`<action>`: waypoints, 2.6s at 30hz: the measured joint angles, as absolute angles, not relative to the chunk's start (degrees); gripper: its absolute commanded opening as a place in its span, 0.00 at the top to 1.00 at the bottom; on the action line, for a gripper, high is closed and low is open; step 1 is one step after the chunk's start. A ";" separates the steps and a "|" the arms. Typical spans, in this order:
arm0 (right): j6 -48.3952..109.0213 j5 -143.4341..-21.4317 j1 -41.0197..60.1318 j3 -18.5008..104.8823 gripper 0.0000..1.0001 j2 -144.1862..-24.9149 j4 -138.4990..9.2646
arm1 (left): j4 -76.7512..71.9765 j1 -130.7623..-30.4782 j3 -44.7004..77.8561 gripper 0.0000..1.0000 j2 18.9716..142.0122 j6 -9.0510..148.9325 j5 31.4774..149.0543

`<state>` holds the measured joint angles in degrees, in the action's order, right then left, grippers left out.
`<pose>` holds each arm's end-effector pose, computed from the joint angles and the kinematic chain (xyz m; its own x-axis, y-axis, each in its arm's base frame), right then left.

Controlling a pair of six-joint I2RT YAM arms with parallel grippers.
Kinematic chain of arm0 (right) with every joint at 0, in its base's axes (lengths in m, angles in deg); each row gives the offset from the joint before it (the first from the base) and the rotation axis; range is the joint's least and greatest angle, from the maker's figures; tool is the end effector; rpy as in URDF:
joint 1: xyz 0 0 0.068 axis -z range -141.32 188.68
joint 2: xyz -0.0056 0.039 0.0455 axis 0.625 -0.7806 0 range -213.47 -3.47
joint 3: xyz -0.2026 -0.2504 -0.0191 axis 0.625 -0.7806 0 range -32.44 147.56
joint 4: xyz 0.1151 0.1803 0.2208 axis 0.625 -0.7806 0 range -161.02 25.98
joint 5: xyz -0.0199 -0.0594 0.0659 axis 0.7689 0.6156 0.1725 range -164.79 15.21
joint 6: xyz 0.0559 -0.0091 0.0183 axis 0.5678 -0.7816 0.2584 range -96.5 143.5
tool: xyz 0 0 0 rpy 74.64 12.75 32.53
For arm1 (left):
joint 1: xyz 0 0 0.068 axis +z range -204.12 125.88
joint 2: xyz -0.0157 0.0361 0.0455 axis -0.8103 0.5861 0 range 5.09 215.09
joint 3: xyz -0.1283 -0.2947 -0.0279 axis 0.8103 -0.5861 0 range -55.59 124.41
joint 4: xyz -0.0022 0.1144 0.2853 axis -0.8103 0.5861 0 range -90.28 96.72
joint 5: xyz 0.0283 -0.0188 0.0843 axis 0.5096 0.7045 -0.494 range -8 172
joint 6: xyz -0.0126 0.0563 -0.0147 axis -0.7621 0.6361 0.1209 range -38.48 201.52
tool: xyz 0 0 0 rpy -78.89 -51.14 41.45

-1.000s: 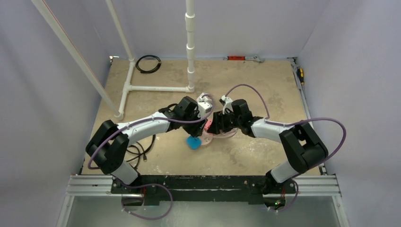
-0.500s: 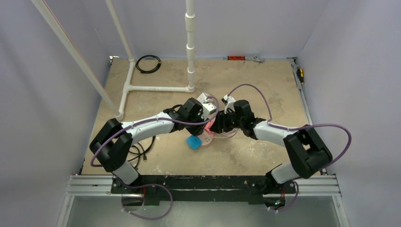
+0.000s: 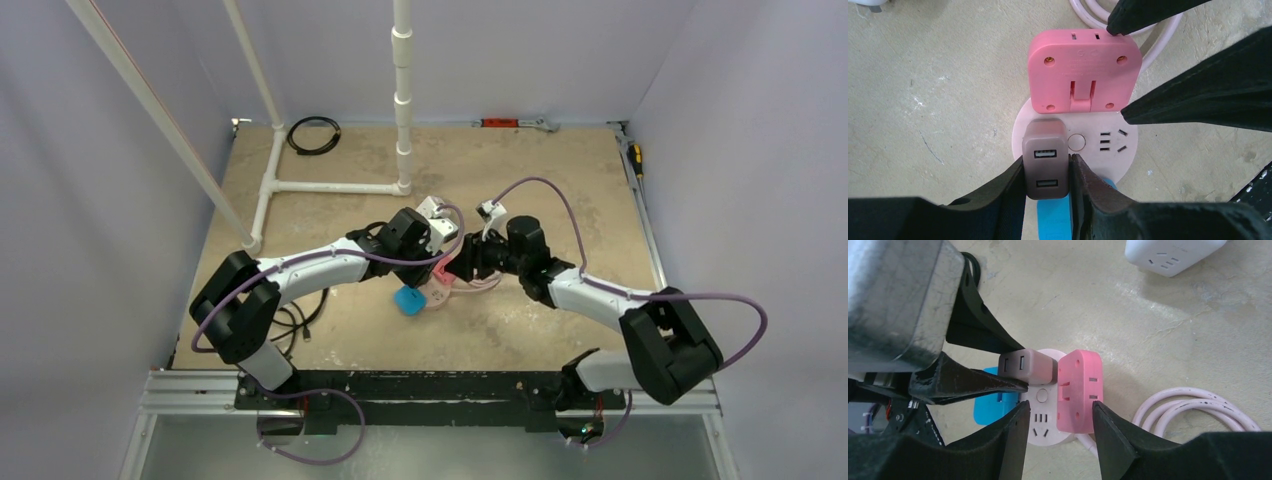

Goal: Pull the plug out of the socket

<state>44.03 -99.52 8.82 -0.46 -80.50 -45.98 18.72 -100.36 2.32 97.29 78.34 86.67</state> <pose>0.2513 0.1653 0.2038 -0.6408 -0.0006 -0.7677 -0.5880 0.6432 0.4904 0.2593 -0.2760 0.2185 -0.5954 0.5419 -0.5931 0.7216 0.6854 -0.0981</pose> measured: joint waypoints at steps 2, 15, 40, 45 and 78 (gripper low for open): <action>44.05 -99.98 8.79 -1.11 0.48 -79.89 -45.08 | 18.79 -100.38 2.36 1.00 97.29 78.34 86.45; 45.87 -93.91 8.60 -2.23 0.35 -78.52 -46.74 | 18.90 -100.40 2.41 1.00 97.29 78.36 86.21; 45.28 -103.00 7.11 -2.20 0.42 -81.73 -41.85 | 19.27 -100.40 2.56 1.00 97.31 78.34 86.21; 44.67 -102.23 4.38 -2.20 0.42 -79.15 -41.78 | 19.49 -100.40 2.69 1.00 97.38 78.34 86.19; 41.43 -76.53 -6.70 -2.05 0.56 -81.40 -43.77 | 19.57 -100.40 2.73 1.00 97.44 78.17 86.28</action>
<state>41.43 -76.53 -6.70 -2.05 -81.40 -43.77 19.57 -100.40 2.73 97.44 78.17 86.28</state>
